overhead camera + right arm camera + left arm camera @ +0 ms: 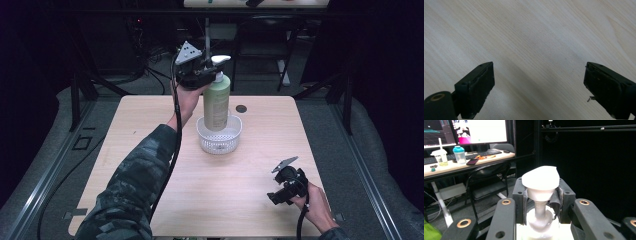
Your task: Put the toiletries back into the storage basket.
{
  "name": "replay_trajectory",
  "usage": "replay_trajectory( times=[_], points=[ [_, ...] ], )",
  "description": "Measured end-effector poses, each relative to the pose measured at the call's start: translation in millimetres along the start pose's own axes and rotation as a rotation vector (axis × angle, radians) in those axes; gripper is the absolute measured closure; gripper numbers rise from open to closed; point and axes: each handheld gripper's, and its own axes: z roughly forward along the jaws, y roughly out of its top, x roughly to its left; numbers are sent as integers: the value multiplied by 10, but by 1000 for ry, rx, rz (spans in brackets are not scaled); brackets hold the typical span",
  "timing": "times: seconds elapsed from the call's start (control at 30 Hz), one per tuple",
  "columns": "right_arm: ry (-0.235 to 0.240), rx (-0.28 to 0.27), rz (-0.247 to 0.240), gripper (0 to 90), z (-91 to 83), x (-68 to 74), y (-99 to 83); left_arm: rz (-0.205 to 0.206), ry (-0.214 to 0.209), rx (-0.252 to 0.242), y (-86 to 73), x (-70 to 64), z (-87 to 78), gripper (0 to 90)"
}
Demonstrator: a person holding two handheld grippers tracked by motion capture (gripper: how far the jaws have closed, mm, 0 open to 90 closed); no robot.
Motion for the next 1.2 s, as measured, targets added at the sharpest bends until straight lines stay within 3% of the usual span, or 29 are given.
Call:
replay_trajectory(
  times=[0.77,1.2],
  points=[
    [-2,-7,0,88,1,-7,-2,-26,7,34,-264,62,37,671],
    [10,-28,-11,38,-16,11,4,-25,7,46,-344,74,21,672]
  ],
)
